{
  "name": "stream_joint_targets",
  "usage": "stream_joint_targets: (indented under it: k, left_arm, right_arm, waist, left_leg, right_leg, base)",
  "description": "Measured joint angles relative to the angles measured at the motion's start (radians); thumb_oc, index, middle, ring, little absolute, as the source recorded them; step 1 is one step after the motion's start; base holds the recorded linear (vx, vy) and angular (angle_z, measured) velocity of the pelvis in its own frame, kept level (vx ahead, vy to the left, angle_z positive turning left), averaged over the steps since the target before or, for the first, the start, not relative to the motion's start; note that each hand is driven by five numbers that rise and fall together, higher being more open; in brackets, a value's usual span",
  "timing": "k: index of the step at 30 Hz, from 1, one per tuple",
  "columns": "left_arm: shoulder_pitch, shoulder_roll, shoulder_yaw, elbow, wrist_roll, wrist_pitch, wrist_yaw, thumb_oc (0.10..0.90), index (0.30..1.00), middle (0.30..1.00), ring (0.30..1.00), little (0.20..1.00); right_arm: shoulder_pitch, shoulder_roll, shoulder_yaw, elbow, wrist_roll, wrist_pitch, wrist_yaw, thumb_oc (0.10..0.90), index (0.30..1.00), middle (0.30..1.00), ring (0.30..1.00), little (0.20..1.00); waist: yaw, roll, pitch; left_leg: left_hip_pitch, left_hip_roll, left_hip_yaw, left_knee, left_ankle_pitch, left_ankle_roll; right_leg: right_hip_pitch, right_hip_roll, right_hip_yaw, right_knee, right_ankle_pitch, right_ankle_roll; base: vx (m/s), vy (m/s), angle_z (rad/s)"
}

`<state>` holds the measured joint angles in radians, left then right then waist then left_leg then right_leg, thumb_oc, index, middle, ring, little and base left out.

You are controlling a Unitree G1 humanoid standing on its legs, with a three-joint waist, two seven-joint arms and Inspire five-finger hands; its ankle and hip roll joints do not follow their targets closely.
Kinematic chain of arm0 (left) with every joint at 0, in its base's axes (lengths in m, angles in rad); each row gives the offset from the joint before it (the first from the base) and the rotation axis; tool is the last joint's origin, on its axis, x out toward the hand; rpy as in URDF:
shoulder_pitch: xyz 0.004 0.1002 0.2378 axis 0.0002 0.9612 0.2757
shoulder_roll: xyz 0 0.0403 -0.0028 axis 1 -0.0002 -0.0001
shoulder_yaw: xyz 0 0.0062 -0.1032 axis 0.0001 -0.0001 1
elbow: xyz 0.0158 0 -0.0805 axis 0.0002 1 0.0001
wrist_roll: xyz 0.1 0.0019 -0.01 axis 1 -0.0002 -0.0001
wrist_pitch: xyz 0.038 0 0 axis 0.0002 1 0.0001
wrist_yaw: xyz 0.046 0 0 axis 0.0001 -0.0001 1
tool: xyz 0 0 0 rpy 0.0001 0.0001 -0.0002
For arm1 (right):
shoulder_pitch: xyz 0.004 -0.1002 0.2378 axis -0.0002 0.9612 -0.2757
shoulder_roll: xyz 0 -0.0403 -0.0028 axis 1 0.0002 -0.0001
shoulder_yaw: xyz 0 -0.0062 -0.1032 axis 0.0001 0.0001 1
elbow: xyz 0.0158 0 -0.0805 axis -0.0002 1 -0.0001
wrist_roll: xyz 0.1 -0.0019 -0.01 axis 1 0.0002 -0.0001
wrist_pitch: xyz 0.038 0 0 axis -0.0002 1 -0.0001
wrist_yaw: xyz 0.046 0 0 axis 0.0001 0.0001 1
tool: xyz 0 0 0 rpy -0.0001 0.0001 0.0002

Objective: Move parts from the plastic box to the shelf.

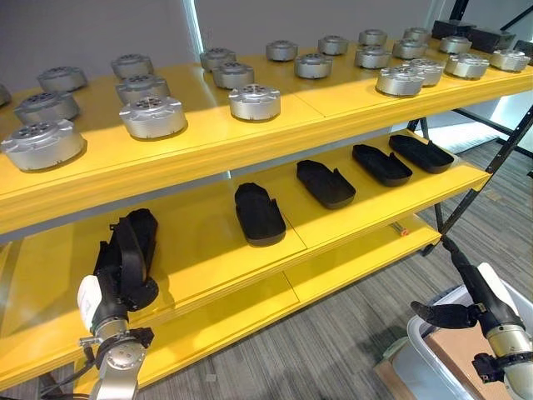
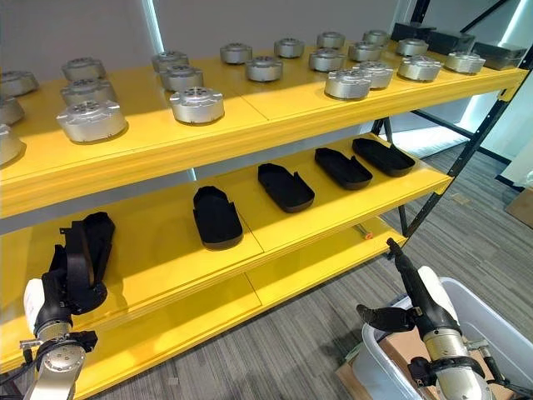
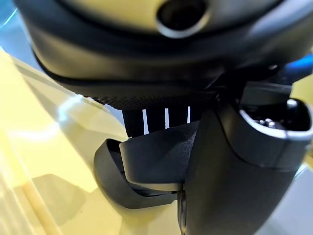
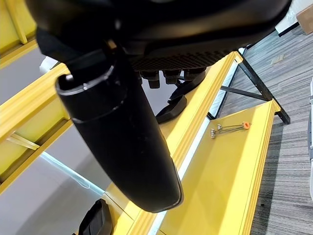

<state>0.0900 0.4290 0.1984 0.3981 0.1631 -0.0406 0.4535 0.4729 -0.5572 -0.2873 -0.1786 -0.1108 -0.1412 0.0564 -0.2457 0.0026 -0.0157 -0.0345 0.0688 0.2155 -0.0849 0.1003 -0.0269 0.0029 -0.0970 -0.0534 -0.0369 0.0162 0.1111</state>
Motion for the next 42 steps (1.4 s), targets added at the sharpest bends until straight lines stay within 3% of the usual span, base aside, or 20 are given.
stream_joint_targets:
  k: [18,31,42]
  left_arm:
    - [-0.044,0.000,0.042,0.004,-0.048,-0.005,0.023,0.400,0.300,0.300,0.300,0.300]
    - [-0.120,-0.029,0.033,0.026,-0.198,-0.011,0.053,0.400,0.300,0.300,0.300,0.300]
    - [-0.167,-0.105,0.028,0.045,-0.356,-0.052,0.067,0.400,0.300,0.300,0.300,0.300]
  right_arm:
    - [0.000,-0.001,-0.002,0.000,0.015,0.000,0.001,0.900,1.000,1.000,1.000,1.000]
    - [-0.004,-0.002,0.001,0.000,0.015,0.001,0.005,0.900,1.000,1.000,1.000,1.000]
    - [0.000,-0.002,0.002,0.000,0.015,0.001,0.005,0.900,1.000,1.000,1.000,1.000]
  waist:
    - [0.002,-0.016,0.062]
    - [0.000,-0.020,0.086]
    - [-0.006,-0.020,0.085]
  left_leg:
    - [-0.021,0.000,0.002,0.000,-0.001,0.000]
    - [-0.020,0.000,0.002,0.001,-0.001,-0.001]
    - [-0.013,0.000,0.005,0.000,0.000,-0.001]
  right_leg:
    - [-0.014,0.001,0.011,-0.022,0.014,-0.002]
    - [-0.009,0.001,0.012,-0.031,0.024,-0.008]
    - [-0.003,0.001,0.017,-0.034,0.027,-0.004]
  base:
    - [0.00,0.002,-0.01]
    - [0.00,0.000,0.00]
    - [0.00,0.000,-0.01]
